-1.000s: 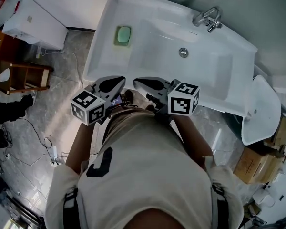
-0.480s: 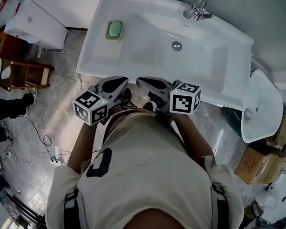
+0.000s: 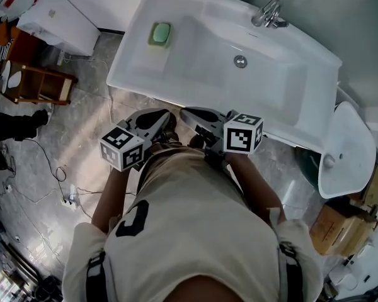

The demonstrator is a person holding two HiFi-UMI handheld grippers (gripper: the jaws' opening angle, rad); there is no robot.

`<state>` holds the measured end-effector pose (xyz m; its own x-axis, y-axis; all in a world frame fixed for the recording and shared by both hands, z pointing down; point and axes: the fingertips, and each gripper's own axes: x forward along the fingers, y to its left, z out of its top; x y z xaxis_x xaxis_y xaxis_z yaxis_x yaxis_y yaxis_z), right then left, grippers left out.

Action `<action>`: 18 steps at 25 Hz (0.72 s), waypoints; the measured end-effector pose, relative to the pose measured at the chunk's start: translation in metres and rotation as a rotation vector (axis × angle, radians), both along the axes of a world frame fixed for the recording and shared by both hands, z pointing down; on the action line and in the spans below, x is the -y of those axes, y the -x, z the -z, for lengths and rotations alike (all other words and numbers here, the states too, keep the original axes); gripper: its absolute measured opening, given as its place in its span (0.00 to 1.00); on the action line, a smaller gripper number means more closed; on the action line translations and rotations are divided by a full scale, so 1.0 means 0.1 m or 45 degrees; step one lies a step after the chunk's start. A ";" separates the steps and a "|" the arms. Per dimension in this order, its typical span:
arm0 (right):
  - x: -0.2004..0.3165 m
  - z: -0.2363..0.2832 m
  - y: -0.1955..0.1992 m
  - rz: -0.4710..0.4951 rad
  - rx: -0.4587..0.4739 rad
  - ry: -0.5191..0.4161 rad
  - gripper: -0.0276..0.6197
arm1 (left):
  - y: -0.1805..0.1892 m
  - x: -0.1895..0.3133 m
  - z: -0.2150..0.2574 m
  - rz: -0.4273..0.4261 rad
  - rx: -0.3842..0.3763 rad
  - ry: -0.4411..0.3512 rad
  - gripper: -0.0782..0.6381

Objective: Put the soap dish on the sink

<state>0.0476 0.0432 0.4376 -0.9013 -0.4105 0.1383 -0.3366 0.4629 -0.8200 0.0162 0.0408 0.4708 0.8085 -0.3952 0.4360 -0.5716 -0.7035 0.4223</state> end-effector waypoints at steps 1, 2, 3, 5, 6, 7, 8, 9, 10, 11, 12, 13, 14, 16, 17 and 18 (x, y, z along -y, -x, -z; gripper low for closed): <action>0.00 0.00 0.01 0.006 -0.004 -0.003 0.06 | 0.02 -0.01 -0.01 0.007 0.003 0.001 0.14; -0.01 0.00 0.02 0.009 -0.010 -0.003 0.06 | 0.05 -0.01 -0.02 0.012 0.006 0.003 0.14; 0.00 -0.01 0.03 0.008 -0.014 0.000 0.06 | 0.07 -0.01 -0.03 0.015 0.008 0.006 0.14; 0.01 -0.02 0.05 0.003 -0.018 0.014 0.06 | 0.11 0.00 -0.04 0.020 0.007 0.010 0.14; 0.04 -0.03 0.07 0.000 -0.018 0.021 0.06 | 0.13 0.02 -0.05 0.022 0.003 0.011 0.14; 0.07 -0.04 0.08 -0.002 -0.018 0.026 0.06 | 0.15 0.05 -0.05 0.025 -0.001 0.012 0.14; 0.10 -0.04 0.10 -0.002 -0.020 0.028 0.06 | 0.17 0.09 -0.05 0.028 -0.005 0.012 0.14; 0.14 -0.05 0.12 0.000 -0.024 0.029 0.06 | 0.20 0.13 -0.05 0.031 -0.007 0.012 0.14; 0.17 -0.05 0.15 0.004 -0.028 0.030 0.06 | 0.23 0.17 -0.05 0.035 -0.009 0.013 0.14; 0.20 -0.05 0.17 0.008 -0.033 0.032 0.06 | 0.27 0.20 -0.05 0.037 -0.009 0.013 0.14; 0.23 -0.06 0.20 0.011 -0.039 0.034 0.06 | 0.30 0.24 -0.05 0.037 -0.009 0.014 0.14; 0.25 -0.06 0.21 0.011 -0.046 0.036 0.06 | 0.33 0.28 -0.05 0.037 -0.009 0.015 0.14; 0.28 -0.07 0.23 0.009 -0.053 0.039 0.06 | 0.36 0.32 -0.05 0.036 -0.008 0.016 0.14; 0.35 -0.08 0.28 0.004 -0.062 0.049 0.06 | 0.43 0.41 -0.04 0.037 -0.006 0.018 0.14; 0.39 -0.09 0.30 0.003 -0.067 0.055 0.06 | 0.46 0.45 -0.05 0.039 -0.004 0.017 0.14; 0.43 -0.10 0.32 0.002 -0.071 0.062 0.06 | 0.49 0.51 -0.05 0.041 0.000 0.015 0.14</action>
